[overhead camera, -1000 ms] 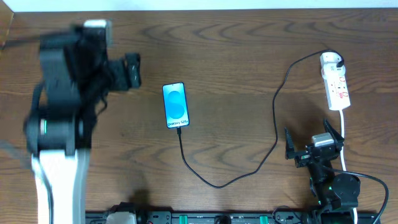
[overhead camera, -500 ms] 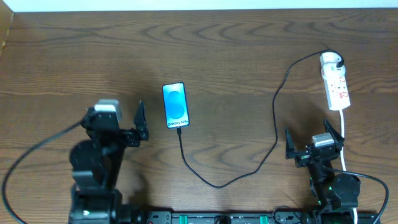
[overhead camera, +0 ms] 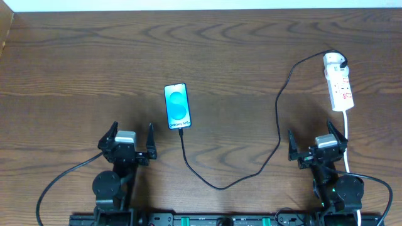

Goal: Plug charger to phone and switch on socket

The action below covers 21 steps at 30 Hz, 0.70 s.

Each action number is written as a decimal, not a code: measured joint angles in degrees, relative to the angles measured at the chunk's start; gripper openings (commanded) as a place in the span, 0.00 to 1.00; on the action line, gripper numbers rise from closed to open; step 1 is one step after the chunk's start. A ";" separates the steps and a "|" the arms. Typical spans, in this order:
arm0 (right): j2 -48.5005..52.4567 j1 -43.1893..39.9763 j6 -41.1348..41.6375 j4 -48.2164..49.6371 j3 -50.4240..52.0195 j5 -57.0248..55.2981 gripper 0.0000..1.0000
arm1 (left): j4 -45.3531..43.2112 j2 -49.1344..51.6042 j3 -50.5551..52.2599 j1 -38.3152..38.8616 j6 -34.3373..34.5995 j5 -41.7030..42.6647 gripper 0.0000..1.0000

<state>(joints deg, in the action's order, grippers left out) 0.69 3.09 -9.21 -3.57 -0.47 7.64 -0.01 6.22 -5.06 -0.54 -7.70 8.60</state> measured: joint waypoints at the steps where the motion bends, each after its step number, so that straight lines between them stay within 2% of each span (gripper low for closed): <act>1: 0.00 0.00 0.00 0.00 0.00 0.00 0.99 | 0.02 -0.94 0.59 0.00 -0.22 0.00 0.93; 7: 0.00 0.00 0.02 0.00 0.00 0.00 0.99 | 1.14 -5.53 3.87 0.00 -1.42 0.00 0.93; 21: 0.00 0.00 0.02 0.02 0.02 0.00 0.99 | 1.53 -5.60 3.82 0.00 -1.60 -1.49 0.93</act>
<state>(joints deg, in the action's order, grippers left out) 0.69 3.09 -9.19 -3.55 -0.45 7.64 1.52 0.62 -1.23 -0.54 -9.30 7.11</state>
